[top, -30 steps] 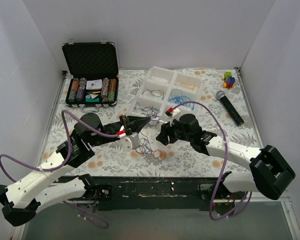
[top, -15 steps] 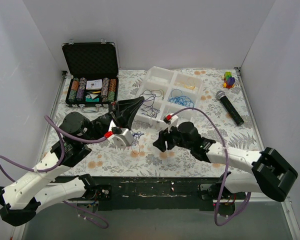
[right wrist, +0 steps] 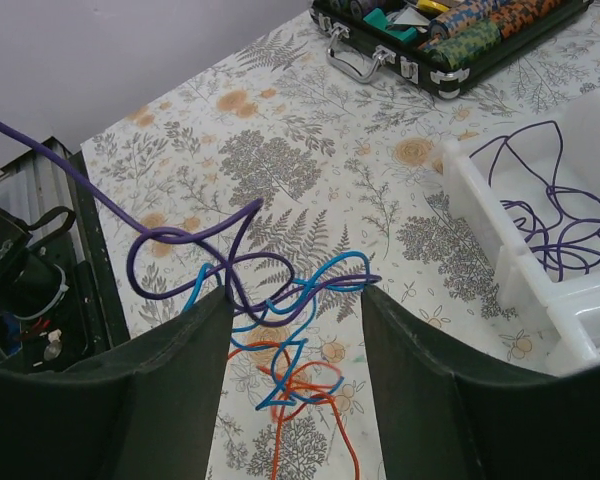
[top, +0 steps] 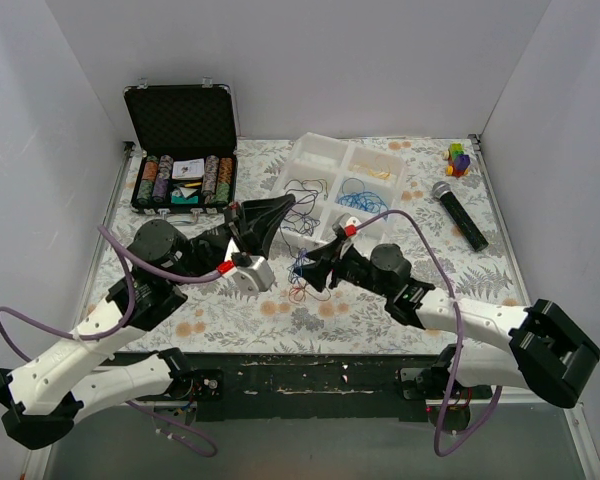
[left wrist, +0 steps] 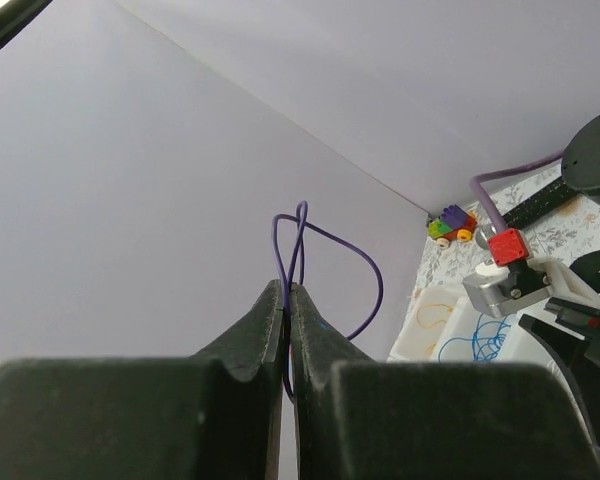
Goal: Untangle the cables
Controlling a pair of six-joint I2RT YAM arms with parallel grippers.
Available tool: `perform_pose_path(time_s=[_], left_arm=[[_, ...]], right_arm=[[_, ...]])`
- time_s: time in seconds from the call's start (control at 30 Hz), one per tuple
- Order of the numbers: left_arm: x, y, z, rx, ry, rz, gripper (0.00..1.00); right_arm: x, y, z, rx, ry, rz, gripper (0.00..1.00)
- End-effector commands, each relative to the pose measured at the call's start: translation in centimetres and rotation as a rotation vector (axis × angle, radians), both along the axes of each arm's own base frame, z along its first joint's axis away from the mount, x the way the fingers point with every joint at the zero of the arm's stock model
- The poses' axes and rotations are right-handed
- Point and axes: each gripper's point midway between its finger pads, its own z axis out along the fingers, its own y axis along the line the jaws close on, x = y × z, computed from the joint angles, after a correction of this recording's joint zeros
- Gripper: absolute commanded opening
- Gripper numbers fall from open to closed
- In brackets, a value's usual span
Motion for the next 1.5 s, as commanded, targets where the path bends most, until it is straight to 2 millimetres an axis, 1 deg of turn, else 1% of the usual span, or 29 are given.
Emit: perform_pose_path(time_s=[0.0, 0.07, 0.13, 0.17, 0.2, 0.33, 0.43, 0.53, 0.6, 0.67, 0.77, 0.83, 0.9, 0.97, 1.03, 1.07, 1.1, 1.17, 1.23, 1.3, 1.37, 1.47], left_arm=[[-0.6, 0.0, 1.8, -0.020, -0.026, -0.023, 0.00], [-0.6, -0.1, 1.9, -0.018, -0.029, -0.027, 0.00], [-0.6, -0.2, 2.5, -0.021, -0.046, -0.027, 0.00], [-0.6, -0.2, 2.7, -0.020, -0.059, -0.022, 0.00], [-0.5, -0.1, 3.0, -0.019, -0.073, -0.015, 0.00], [-0.3, 0.1, 4.7, -0.013, -0.181, 0.023, 0.00], [-0.5, 0.3, 5.9, -0.010, -0.275, 0.045, 0.00], [-0.8, 0.5, 6.8, -0.006, -0.354, 0.055, 0.00], [-0.9, 0.6, 7.3, 0.000, -0.397, 0.066, 0.00], [-0.9, 0.8, 7.9, -0.002, -0.448, 0.091, 0.00], [-0.5, 1.2, 9.2, -0.014, -0.536, 0.157, 0.00], [-0.1, 1.7, 10.7, -0.050, -0.603, 0.219, 0.00], [0.6, 1.7, 11.3, -0.069, -0.579, 0.246, 0.00], [1.6, 1.6, 11.4, -0.097, -0.467, 0.244, 0.00], [3.2, 1.4, 10.6, -0.138, -0.324, 0.253, 0.00], [4.2, 0.9, 9.6, -0.145, -0.245, 0.263, 0.00], [5.1, 0.6, 8.4, -0.155, -0.172, 0.269, 0.00], [6.7, -0.2, 5.2, -0.134, -0.063, 0.279, 0.00], [7.7, -0.7, 2.5, -0.128, 0.009, 0.278, 0.00], [9.4, -1.0, -0.1, -0.118, 0.082, 0.303, 0.00], [11.2, -0.5, -1.7, -0.127, 0.138, 0.336, 0.00], [14.9, 1.6, -2.8, -0.203, 0.231, 0.427, 0.00]], right_arm=[[0.5, 1.6, 3.1, 0.102, -0.048, 0.018, 0.55], [0.4, 1.9, 2.1, 0.100, -0.011, 0.019, 0.42], [0.0, 2.2, 0.8, 0.085, 0.022, 0.021, 0.32], [-0.2, 2.2, -0.1, 0.071, 0.043, 0.020, 0.26], [-0.5, 2.2, -1.0, 0.060, 0.062, 0.020, 0.23], [-1.7, 1.6, -4.4, 0.013, 0.123, 0.020, 0.22], [-2.3, 0.9, -6.7, -0.025, 0.162, 0.002, 0.17], [-2.4, 0.2, -8.5, -0.067, 0.199, -0.031, 0.11], [-2.3, -0.1, -9.2, -0.081, 0.207, -0.046, 0.04], [-2.2, -0.3, -9.8, -0.101, 0.220, -0.060, 0.01], [-2.3, -0.6, -10.8, -0.138, 0.236, -0.077, 0.01], [-2.4, -0.9, -11.2, -0.155, 0.242, -0.087, 0.01], [-2.7, -1.2, -11.2, -0.151, 0.241, -0.084, 0.01], [-2.5, -1.7, -10.6, -0.134, 0.225, -0.117, 0.01], [-2.4, -2.3, -9.5, -0.107, 0.201, -0.132, 0.01], [-2.4, -2.5, -9.1, -0.101, 0.187, -0.141, 0.01], [-2.4, -2.7, -8.4, -0.089, 0.173, -0.143, 0.01], [-2.5, -3.1, -7.6, -0.080, 0.155, -0.145, 0.01], [-2.7, -3.6, -6.4, -0.054, 0.134, -0.149, 0.01], [-2.9, -4.3, -5.9, -0.045, 0.125, -0.162, 0.01], [-2.9, -5.0, -5.2, -0.026, 0.116, -0.183, 0.01], [-3.0, -6.0, -4.6, -0.005, 0.105, -0.210, 0.01]])
